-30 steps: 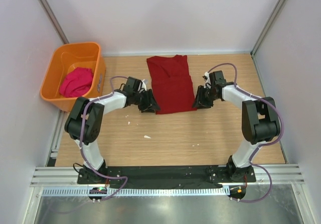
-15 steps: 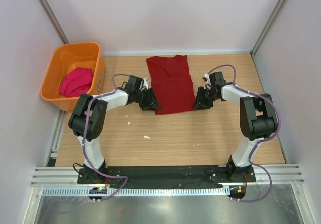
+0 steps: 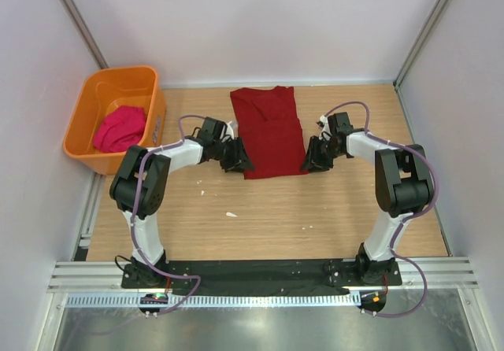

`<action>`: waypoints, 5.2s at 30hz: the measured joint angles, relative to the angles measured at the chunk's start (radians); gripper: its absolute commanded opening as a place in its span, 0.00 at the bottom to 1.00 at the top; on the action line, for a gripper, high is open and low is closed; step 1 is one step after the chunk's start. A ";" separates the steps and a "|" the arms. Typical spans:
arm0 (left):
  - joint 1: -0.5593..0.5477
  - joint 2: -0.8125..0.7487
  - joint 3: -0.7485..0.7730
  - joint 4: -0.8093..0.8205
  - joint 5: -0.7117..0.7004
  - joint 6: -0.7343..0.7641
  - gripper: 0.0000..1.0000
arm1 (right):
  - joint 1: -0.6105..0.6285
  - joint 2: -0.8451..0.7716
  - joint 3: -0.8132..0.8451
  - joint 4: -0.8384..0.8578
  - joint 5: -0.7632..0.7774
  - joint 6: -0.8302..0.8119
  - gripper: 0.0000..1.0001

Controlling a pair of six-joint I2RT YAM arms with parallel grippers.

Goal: Fold and stack the t-shirts
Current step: Fold the tshirt

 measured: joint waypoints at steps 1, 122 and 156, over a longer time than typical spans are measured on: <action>0.000 0.000 -0.003 0.000 0.000 0.001 0.44 | 0.000 0.000 0.000 0.000 0.000 0.000 0.38; -0.315 -0.534 -0.711 0.180 -0.239 -0.916 0.59 | 0.151 -0.624 -0.648 0.097 0.063 0.393 0.47; -0.475 -1.088 -0.840 -0.174 -0.313 -0.802 0.00 | 0.423 -1.072 -0.777 -0.120 -0.017 0.508 0.01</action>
